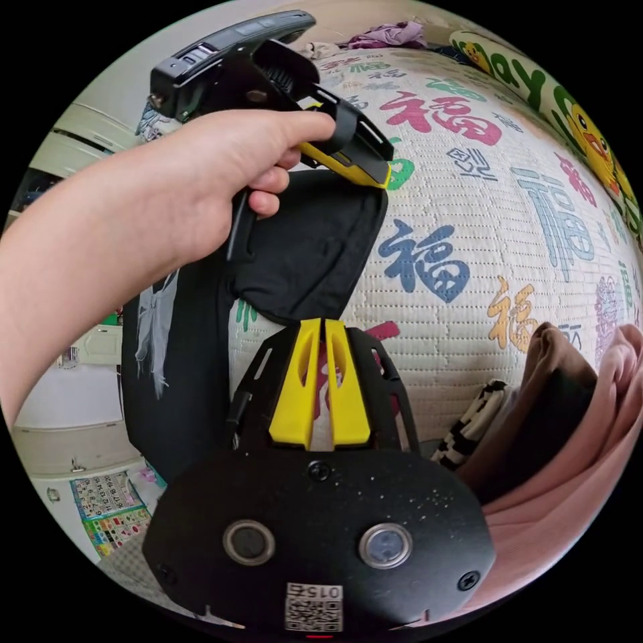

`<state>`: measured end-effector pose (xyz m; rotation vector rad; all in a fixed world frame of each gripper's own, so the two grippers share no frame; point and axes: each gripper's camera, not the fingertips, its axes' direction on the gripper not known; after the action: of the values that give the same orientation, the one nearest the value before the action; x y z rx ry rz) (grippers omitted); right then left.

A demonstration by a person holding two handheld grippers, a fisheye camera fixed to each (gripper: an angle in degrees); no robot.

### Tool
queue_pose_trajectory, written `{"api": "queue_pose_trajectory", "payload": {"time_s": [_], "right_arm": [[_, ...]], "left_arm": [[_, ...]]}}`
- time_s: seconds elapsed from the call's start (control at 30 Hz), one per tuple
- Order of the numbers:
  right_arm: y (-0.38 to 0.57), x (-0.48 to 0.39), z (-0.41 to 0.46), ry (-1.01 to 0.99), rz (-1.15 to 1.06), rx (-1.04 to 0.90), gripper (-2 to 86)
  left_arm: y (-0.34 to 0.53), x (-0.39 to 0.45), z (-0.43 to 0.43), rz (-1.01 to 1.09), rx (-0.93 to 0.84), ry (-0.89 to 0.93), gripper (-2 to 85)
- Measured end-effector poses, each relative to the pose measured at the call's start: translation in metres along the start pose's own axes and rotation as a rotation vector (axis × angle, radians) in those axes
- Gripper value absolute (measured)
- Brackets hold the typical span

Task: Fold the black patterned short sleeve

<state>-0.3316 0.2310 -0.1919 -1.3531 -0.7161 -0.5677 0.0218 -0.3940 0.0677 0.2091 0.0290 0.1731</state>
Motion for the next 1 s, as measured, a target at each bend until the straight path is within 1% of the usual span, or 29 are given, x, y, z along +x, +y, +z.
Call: {"api": "queue_pose_trajectory", "payload": {"time_s": [0.07,0.17,0.23,0.3,0.4,0.47,0.53,0.57,0.63,0.67,0.73,0.77,0.8,0.83,0.9,1.0], "right_arm": [[-0.01,0.003,-0.005,-0.006,0.006,0.003,0.2],[-0.023,0.003,-0.025,-0.03,-0.01,0.05,-0.2],[-0.031,-0.003,-0.042,-0.032,-0.045,0.09,-0.3],[-0.042,-0.021,-0.066,-0.06,-0.111,0.144,-0.3],[-0.056,-0.056,-0.088,-0.126,-0.218,0.181,-0.3],[-0.064,-0.083,-0.09,-0.177,-0.287,0.168,-0.3],[-0.071,-0.112,-0.081,-0.221,-0.351,0.126,-0.3],[-0.073,-0.131,-0.071,-0.238,-0.388,0.09,-0.2],[-0.075,-0.157,-0.053,-0.248,-0.436,0.036,0.1],[-0.075,-0.172,-0.039,-0.244,-0.46,-0.007,0.4],[-0.075,-0.189,-0.017,-0.244,-0.503,-0.077,1.4],[-0.076,-0.196,-0.006,-0.247,-0.525,-0.137,3.1],[-0.078,-0.198,-0.003,-0.256,-0.546,-0.178,5.7],[-0.079,-0.198,-0.006,-0.259,-0.555,-0.18,6.0],[-0.089,-0.186,-0.026,-0.219,-0.554,-0.134,6.4],[-0.114,-0.167,-0.044,-0.108,-0.52,-0.096,6.5]], "left_arm": [[0.002,-0.013,-0.007,-0.021,0.033,0.045,1.2],[0.015,-0.039,-0.039,-0.057,0.139,0.105,0.6],[0.039,-0.068,-0.079,-0.088,0.257,0.148,0.4],[0.067,-0.093,-0.112,-0.112,0.335,0.17,0.3],[0.125,-0.139,-0.157,-0.181,0.417,0.145,0.2],[0.164,-0.167,-0.173,-0.235,0.429,0.119,0.2],[0.217,-0.204,-0.179,-0.33,0.417,0.097,0.3],[0.229,-0.213,-0.177,-0.36,0.413,0.098,0.3],[0.274,-0.246,-0.164,-0.463,0.385,0.107,0.4],[0.283,-0.254,-0.158,-0.477,0.371,0.106,0.4],[0.314,-0.283,-0.126,-0.572,0.249,0.125,0.9],[0.322,-0.289,-0.119,-0.602,0.224,0.133,1.1],[0.335,-0.3,-0.114,-0.649,0.201,0.153,1.5],[0.345,-0.305,-0.118,-0.673,0.225,0.163,2.1],[0.349,-0.309,-0.133,-0.666,0.282,0.149,3.1],[0.318,-0.314,-0.151,-0.58,0.315,0.123,4.7]]}}
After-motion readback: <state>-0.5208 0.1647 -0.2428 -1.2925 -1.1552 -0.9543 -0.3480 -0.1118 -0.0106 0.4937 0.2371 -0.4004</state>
